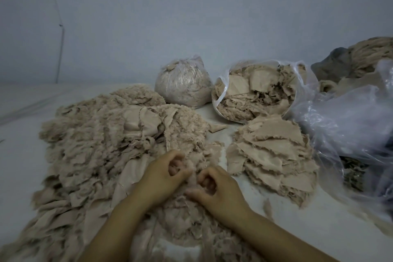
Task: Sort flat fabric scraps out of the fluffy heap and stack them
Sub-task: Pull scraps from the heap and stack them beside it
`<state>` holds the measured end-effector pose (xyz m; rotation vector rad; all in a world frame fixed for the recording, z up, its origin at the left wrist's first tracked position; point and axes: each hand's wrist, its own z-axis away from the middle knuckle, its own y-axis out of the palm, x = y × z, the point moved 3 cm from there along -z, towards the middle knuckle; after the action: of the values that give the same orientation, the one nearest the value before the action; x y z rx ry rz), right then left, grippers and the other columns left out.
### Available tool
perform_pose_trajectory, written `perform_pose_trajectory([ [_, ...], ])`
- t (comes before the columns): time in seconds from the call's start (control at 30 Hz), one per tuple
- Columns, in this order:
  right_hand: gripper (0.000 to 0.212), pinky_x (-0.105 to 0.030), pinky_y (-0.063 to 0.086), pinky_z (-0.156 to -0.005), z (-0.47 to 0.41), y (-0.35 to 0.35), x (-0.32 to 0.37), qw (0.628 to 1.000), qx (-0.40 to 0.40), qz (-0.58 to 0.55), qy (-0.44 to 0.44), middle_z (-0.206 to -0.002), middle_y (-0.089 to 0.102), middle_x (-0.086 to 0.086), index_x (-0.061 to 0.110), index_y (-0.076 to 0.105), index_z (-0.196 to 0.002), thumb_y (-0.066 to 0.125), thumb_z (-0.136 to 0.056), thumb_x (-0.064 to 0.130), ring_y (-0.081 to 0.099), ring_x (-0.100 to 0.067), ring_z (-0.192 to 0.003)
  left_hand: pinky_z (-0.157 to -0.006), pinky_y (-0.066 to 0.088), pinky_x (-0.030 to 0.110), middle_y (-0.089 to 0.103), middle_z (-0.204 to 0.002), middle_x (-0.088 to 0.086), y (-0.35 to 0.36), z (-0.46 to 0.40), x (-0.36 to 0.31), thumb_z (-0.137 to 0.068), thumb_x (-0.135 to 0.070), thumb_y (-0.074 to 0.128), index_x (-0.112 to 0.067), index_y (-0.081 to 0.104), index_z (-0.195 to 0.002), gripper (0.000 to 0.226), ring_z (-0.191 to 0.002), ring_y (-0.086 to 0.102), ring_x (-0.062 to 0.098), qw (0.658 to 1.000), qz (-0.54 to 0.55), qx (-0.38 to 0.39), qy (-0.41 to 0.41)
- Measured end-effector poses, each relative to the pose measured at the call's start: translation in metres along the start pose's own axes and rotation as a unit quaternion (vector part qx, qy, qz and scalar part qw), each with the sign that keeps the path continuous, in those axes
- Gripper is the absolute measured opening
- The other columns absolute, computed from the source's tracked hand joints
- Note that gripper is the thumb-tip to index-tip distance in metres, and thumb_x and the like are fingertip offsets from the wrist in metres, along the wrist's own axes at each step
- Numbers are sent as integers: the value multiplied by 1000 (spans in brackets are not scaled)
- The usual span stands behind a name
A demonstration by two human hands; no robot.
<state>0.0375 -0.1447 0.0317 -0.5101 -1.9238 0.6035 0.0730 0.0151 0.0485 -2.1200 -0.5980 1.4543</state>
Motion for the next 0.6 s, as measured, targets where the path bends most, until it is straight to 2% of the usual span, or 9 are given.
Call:
perform_pose_trajectory([
  [0.1,45,-12,34,-77,7,9,4,993,58,40,-99,-92,47,11,25,60,-91,68,-71,64,40,-1,-89,-73,43,7,60,-94,-13,-5,-1,2,-87,-17,64,-39,53,-93,25,-85,58,0,998,10,-32,48],
  [0.17,35,-16,33,-79,11,17,4,984,85,88,-132,-94,48,5,20,66,-95,66,-81,53,39,-8,-92,-77,38,3,57,-98,-13,-7,1,-6,-88,-14,63,-34,58,-91,21,-91,55,-2,992,-8,-75,106],
  [0.23,18,-18,36,-77,9,12,3,992,33,34,-113,-88,52,2,17,67,-85,66,-87,35,44,-9,-87,-85,34,3,58,-101,-18,-10,5,-18,-87,-24,61,-26,68,-90,7,-99,51,-3,977,-18,-98,187],
  [0.3,16,-21,40,-70,4,-1,0,996,-33,-71,-50,-78,55,7,19,60,-75,64,-90,22,49,-7,-76,-91,35,9,62,-100,-22,-9,9,-23,-86,-40,57,-24,72,-90,23,-103,52,-2,969,-23,-30,242],
  [0.37,19,-21,44,-67,3,-12,-6,971,-79,-222,35,-70,59,9,15,56,-74,58,-93,15,54,-5,-68,-83,39,12,64,-86,-24,-1,9,-21,-85,-45,60,-29,69,-86,19,-90,56,-4,972,-52,80,216],
  [0.43,19,-21,50,-64,1,-21,-14,920,-132,-356,98,-65,62,5,7,53,-78,49,-97,11,58,-7,-62,-71,41,15,62,-70,-19,4,7,-12,-87,-31,64,-24,66,-75,14,-71,56,-3,980,-35,121,152],
  [0.5,19,-21,51,-60,2,-30,-18,889,-151,-413,126,-62,61,1,3,52,-80,49,-96,12,58,-11,-58,-66,43,17,63,-66,-11,3,5,-7,-89,-16,63,-20,66,-68,21,-65,55,-1,992,66,78,80],
  [0.53,19,-21,51,-60,2,-32,-17,894,-128,-412,123,-63,61,0,3,54,-80,54,-93,17,58,-12,-59,-64,43,16,63,-66,-9,2,4,-8,-88,-14,63,-20,67,-68,22,-64,56,-1,991,109,46,67],
  [0.6,19,-20,49,-61,4,-25,-11,925,-31,-364,110,-67,62,5,12,62,-80,70,-81,30,57,-9,-64,-62,44,19,66,-68,1,3,4,-14,-84,-21,65,-18,70,-70,15,-64,57,4,984,160,11,76],
])
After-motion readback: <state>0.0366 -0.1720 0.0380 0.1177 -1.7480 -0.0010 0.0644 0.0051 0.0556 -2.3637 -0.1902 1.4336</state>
